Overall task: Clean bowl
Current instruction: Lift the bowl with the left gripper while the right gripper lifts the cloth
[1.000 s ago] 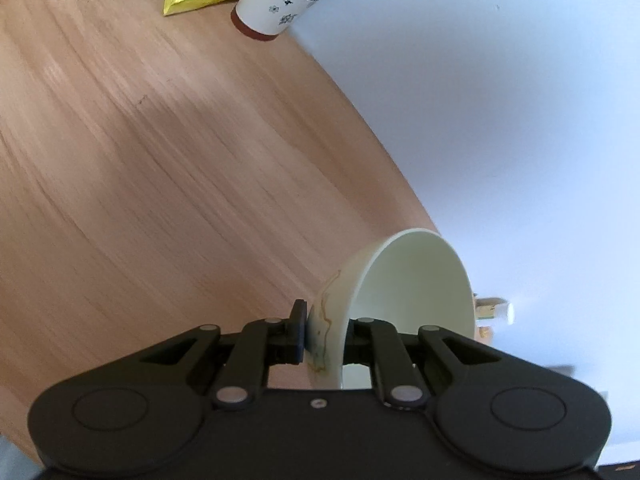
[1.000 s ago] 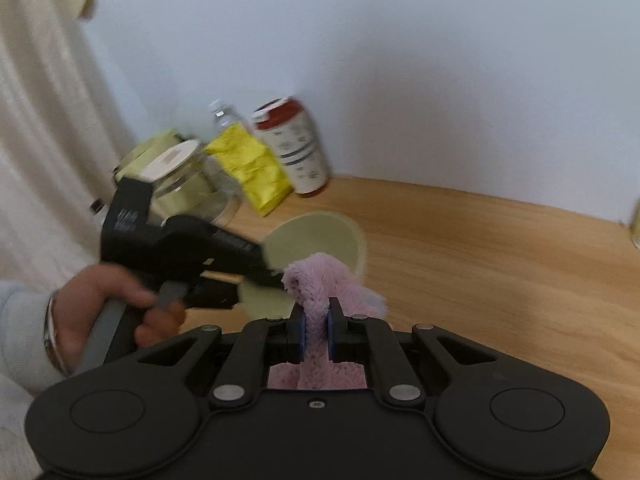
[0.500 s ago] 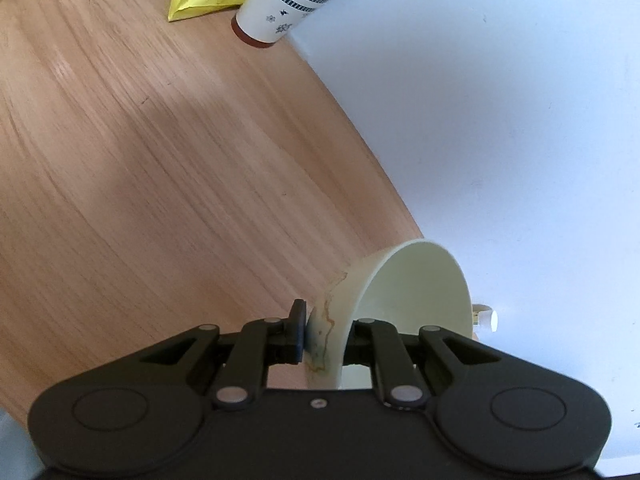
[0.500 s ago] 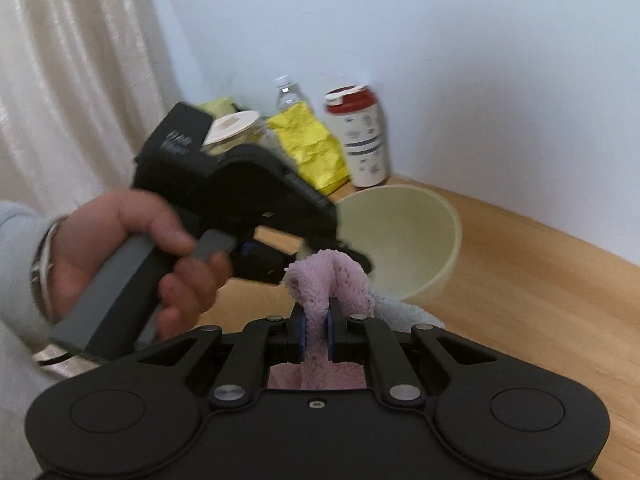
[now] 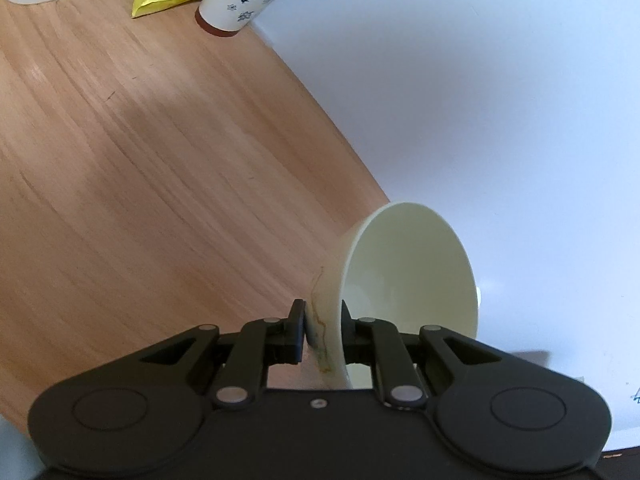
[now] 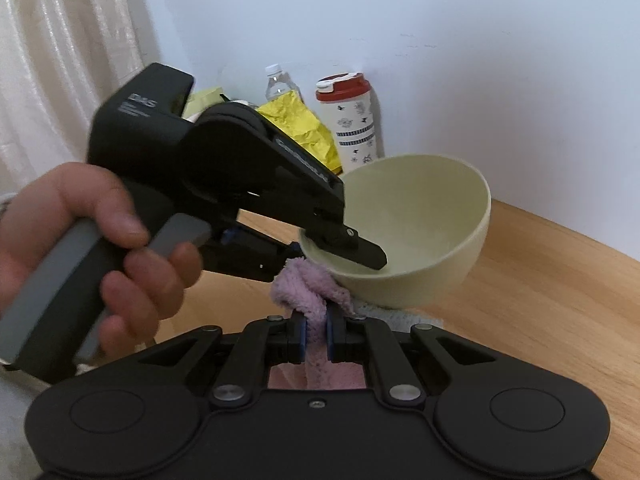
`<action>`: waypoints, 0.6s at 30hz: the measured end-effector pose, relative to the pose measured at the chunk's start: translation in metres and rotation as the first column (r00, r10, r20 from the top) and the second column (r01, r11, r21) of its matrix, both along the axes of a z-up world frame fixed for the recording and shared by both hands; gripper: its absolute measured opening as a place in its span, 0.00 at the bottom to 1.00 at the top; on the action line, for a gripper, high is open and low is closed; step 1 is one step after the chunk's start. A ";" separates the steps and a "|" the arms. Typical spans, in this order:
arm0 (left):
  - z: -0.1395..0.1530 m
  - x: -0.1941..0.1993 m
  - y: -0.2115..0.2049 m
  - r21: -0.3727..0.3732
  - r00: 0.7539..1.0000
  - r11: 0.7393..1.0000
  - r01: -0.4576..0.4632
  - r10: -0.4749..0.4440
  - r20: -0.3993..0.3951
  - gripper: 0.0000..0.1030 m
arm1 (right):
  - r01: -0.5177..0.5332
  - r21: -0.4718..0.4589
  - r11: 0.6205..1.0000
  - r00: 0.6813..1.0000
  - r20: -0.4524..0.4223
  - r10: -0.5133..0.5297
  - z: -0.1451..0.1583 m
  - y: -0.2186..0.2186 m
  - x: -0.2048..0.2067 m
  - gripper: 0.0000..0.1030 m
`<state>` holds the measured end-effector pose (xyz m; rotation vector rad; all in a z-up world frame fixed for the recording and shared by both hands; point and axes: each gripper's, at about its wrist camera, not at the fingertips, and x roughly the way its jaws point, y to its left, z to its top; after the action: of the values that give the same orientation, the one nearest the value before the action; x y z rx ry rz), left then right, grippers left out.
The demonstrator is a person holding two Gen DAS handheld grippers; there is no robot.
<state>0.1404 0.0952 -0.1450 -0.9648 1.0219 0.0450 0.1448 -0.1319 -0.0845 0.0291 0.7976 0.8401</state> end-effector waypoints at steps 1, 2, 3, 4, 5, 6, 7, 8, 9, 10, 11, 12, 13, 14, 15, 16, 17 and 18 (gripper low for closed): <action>0.000 0.000 -0.001 -0.001 1.000 1.000 0.001 -0.001 0.000 0.12 | 0.003 -0.006 1.000 1.000 -0.002 -0.003 -0.003 0.001 0.001 0.10; -0.002 0.001 -0.001 -0.004 1.000 1.000 0.005 -0.005 -0.001 0.12 | 0.007 -0.014 1.000 1.000 -0.005 -0.007 -0.006 0.001 0.001 0.10; -0.003 0.001 -0.001 -0.006 1.000 1.000 0.011 -0.011 -0.002 0.12 | 0.010 -0.020 1.000 1.000 -0.006 -0.010 -0.009 0.002 0.002 0.10; -0.004 0.003 -0.001 -0.008 1.000 1.000 0.012 -0.012 -0.002 0.12 | 0.013 -0.025 1.000 1.000 -0.008 -0.013 -0.012 0.003 0.003 0.10; -0.005 0.004 -0.001 -0.007 1.000 1.000 0.015 -0.015 -0.001 0.12 | 0.017 -0.029 0.999 1.000 -0.010 -0.017 -0.014 0.002 0.004 0.10; -0.006 0.005 0.000 -0.005 1.000 1.000 0.018 -0.018 0.000 0.12 | 0.021 -0.032 0.999 1.000 -0.013 -0.022 -0.016 0.002 0.004 0.10; -0.006 0.006 0.000 -0.003 1.000 1.000 0.022 -0.022 0.001 0.12 | 0.024 -0.039 0.999 1.000 -0.012 -0.025 -0.018 0.001 0.005 0.10; -0.006 0.006 0.001 -0.003 1.000 1.000 0.023 -0.023 0.002 0.12 | 0.025 -0.044 0.999 1.000 -0.011 -0.026 -0.019 0.000 0.005 0.10; -0.006 0.005 0.002 -0.002 1.000 1.000 0.023 -0.023 0.004 0.12 | 0.026 -0.048 0.999 1.000 -0.010 -0.026 -0.020 -0.002 0.006 0.10; -0.006 0.004 0.003 -0.002 1.000 1.000 0.023 -0.023 0.005 0.12 | 0.027 -0.045 0.999 1.000 -0.011 -0.027 -0.020 -0.003 0.006 0.10; -0.006 0.003 0.003 0.001 1.000 1.000 0.022 -0.022 0.008 0.12 | 0.028 -0.044 0.999 1.000 -0.008 -0.028 -0.018 -0.005 0.005 0.10; -0.004 0.002 0.003 0.006 1.000 1.000 0.021 -0.021 0.011 0.12 | 0.029 -0.046 0.999 1.000 0.000 -0.029 -0.017 -0.006 0.005 0.10; -0.003 0.001 0.002 0.011 1.000 1.000 0.021 -0.021 0.014 0.12 | 0.031 -0.046 0.998 1.000 0.006 -0.030 -0.015 -0.007 0.004 0.10; -0.003 0.000 0.002 0.012 1.000 1.000 0.022 -0.022 0.014 0.12 | 0.031 -0.046 0.998 0.999 0.010 -0.031 -0.014 -0.009 0.004 0.10; -0.004 0.000 0.002 0.012 1.000 1.000 0.022 -0.022 0.013 0.12 | 0.033 -0.044 0.998 0.999 0.016 -0.032 -0.011 -0.011 0.003 0.10; -0.004 0.000 0.002 0.013 1.000 1.000 0.021 -0.021 0.011 0.12 | 0.035 -0.042 0.999 0.999 0.026 -0.033 -0.008 -0.013 0.003 0.10; -0.005 0.000 0.003 0.015 1.000 1.000 0.021 -0.021 0.009 0.12 | 0.035 -0.043 0.998 0.999 0.034 -0.033 -0.005 -0.015 0.002 0.10; -0.005 0.000 0.003 0.017 1.000 1.000 0.021 -0.021 0.007 0.12 | 0.035 -0.044 0.998 0.999 0.041 -0.033 -0.003 -0.016 0.001 0.10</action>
<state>0.1402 0.0987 -0.1505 -0.9381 1.0236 0.0330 0.1456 -0.1480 -0.0878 -0.0140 0.7757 0.7882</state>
